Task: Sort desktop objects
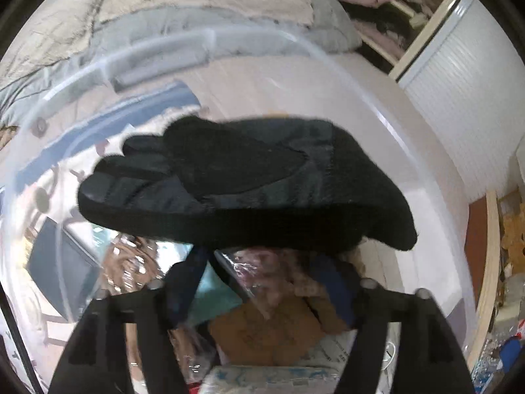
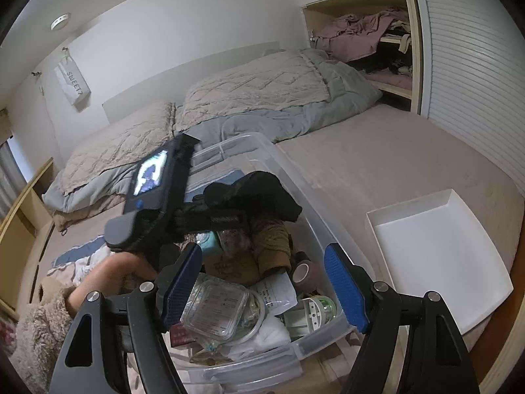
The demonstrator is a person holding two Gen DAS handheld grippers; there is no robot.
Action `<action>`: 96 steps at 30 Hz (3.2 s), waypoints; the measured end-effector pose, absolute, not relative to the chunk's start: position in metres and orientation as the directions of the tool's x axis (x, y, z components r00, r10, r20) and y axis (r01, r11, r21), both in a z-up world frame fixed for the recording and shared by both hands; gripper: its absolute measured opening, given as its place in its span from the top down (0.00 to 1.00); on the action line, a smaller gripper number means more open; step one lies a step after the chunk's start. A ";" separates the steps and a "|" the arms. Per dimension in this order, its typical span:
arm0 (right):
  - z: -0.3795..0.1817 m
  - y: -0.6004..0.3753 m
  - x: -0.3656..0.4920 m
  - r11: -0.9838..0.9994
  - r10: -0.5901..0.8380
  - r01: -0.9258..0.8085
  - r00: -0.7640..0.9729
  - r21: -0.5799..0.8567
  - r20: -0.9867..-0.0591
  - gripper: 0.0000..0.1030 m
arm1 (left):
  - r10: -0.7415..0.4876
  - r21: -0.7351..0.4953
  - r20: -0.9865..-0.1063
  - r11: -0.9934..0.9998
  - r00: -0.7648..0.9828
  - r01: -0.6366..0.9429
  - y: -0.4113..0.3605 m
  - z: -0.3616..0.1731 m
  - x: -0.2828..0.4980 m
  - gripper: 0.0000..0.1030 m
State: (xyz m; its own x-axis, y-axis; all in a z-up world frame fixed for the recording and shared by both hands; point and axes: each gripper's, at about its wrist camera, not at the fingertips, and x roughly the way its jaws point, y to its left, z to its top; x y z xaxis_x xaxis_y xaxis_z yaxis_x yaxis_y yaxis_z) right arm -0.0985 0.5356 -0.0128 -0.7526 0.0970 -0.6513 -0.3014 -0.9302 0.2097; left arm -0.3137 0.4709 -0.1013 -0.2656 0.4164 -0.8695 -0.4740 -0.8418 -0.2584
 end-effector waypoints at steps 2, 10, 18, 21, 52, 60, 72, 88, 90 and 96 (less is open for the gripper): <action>-0.013 0.536 -0.098 -0.928 0.092 -0.302 -0.753 0.217 -0.652 0.25 | 0.434 -0.271 -0.858 -0.837 -0.275 -0.475 0.462 -0.096 -0.315 0.25; -0.013 0.535 -0.098 -0.927 0.089 -0.301 -0.755 0.224 -0.650 0.25 | 0.446 -0.260 -0.846 -0.823 -0.291 -0.505 0.459 -0.084 -0.306 0.24; -0.011 0.534 -0.100 -0.919 0.125 -0.329 -0.764 0.215 -0.633 0.25 | 0.486 -0.247 -0.798 -0.804 -0.357 -0.541 0.444 -0.058 -0.275 0.24; -0.011 0.539 -0.099 -0.907 0.137 -0.353 -0.762 0.230 -0.632 0.25 | 0.495 -0.239 -0.775 -0.806 -0.394 -0.542 0.434 -0.048 -0.266 0.24; 0.023 0.494 -0.057 -0.920 0.246 -0.360 -0.839 0.156 -0.486 0.00 | 0.502 -0.107 -0.532 -0.839 -0.682 -0.534 0.317 0.044 -0.161 0.00; 0.030 0.469 -0.035 -0.926 0.238 -0.343 -0.854 0.157 -0.462 0.00 | 0.496 -0.108 -0.503 -0.848 -0.708 -0.518 0.287 0.059 -0.130 0.00; 0.034 0.441 -0.012 -0.934 0.225 -0.326 -0.855 0.147 -0.467 0.00 | 0.466 -0.077 -0.468 -0.868 -0.751 -0.491 0.247 0.077 -0.092 0.00; 0.027 0.404 0.028 -0.948 0.210 -0.294 -0.861 0.118 -0.462 0.00 | 0.454 -0.120 -0.470 -0.882 -0.757 -0.455 0.207 0.062 -0.056 0.00; 0.025 0.400 0.031 -0.951 0.218 -0.294 -0.860 0.100 -0.461 0.00 | 0.447 -0.121 -0.466 -0.887 -0.763 -0.446 0.203 0.059 -0.053 0.00; 0.017 0.400 0.041 -0.939 0.265 -0.335 -0.845 0.073 -0.465 0.00 | 0.432 -0.119 -0.470 -0.895 -0.770 -0.429 0.194 0.047 -0.046 0.00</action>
State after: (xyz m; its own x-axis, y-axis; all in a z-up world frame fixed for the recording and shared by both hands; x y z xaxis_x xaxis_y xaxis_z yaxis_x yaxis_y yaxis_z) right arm 0.0412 0.3996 0.0173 -0.8446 0.2653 -0.4650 -0.3352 -0.9393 0.0729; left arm -0.0464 0.1940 0.0467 -0.7700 0.4316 -0.4700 -0.4291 -0.8954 -0.1192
